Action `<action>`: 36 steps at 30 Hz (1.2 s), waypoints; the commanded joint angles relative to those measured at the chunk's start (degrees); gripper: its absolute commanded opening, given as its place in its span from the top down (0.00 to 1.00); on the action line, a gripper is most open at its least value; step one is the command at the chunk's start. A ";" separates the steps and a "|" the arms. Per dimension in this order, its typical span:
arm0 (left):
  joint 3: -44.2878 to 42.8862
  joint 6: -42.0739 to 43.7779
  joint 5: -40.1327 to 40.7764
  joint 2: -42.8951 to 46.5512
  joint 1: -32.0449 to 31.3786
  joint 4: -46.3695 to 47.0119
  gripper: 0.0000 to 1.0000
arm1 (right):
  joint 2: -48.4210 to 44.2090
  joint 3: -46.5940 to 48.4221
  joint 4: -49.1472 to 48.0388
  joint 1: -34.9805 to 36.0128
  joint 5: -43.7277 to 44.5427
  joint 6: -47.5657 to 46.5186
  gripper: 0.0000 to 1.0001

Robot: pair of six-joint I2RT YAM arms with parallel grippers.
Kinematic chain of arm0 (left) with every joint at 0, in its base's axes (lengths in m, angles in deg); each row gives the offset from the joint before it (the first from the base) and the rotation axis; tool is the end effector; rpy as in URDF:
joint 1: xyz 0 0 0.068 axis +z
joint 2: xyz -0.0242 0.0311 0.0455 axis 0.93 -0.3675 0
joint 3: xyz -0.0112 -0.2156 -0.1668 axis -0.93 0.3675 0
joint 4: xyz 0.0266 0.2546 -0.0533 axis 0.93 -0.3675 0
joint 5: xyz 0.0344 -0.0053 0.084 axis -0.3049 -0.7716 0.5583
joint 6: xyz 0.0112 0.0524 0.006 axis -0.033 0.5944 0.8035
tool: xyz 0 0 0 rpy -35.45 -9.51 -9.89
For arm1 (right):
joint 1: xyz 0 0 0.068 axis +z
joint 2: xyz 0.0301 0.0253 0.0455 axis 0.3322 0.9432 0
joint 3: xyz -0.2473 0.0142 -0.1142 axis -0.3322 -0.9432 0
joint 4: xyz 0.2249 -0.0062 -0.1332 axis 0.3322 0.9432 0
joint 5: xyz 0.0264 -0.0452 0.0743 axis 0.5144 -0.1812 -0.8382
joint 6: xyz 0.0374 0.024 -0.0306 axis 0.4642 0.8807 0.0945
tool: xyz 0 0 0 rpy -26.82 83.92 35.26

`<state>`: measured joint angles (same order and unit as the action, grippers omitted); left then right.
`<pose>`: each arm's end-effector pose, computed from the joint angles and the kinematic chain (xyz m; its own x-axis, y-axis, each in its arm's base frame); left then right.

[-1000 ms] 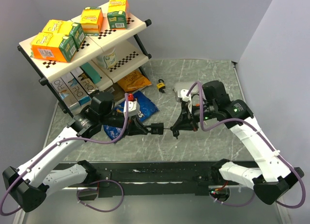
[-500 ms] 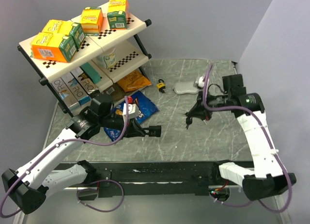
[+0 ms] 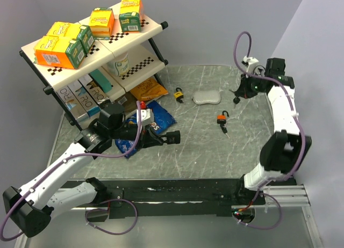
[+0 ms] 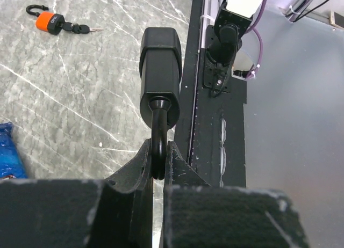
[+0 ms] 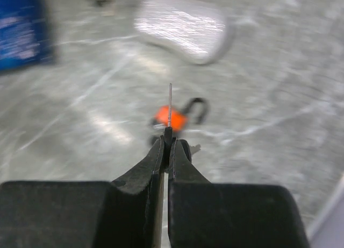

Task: Lock with the key
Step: Place the key at the center of the board.

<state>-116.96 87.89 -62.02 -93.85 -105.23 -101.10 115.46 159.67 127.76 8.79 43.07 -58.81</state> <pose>0.1492 -0.1444 0.3400 -0.2641 0.2282 -0.9371 0.9627 0.1217 -0.2416 0.3290 -0.0398 0.3523 -0.5534 -0.2894 -0.7811 -0.5668 0.8179 0.0986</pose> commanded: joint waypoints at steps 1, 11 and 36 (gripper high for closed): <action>-0.66 -1.74 -0.57 0.42 0.23 6.44 0.99 | 8.51 6.18 -5.81 -3.00 9.78 1.48 1.00; 0.57 -1.65 0.04 0.07 0.23 5.73 0.99 | 24.78 14.36 -4.24 -5.47 16.12 0.17 1.00; 2.59 -0.42 0.13 0.77 0.32 5.03 0.99 | 29.99 10.69 -1.95 -9.25 23.24 -7.73 1.00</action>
<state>-113.64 86.71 -60.18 -94.22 -105.10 -101.17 148.79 173.52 124.54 1.23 65.10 -63.00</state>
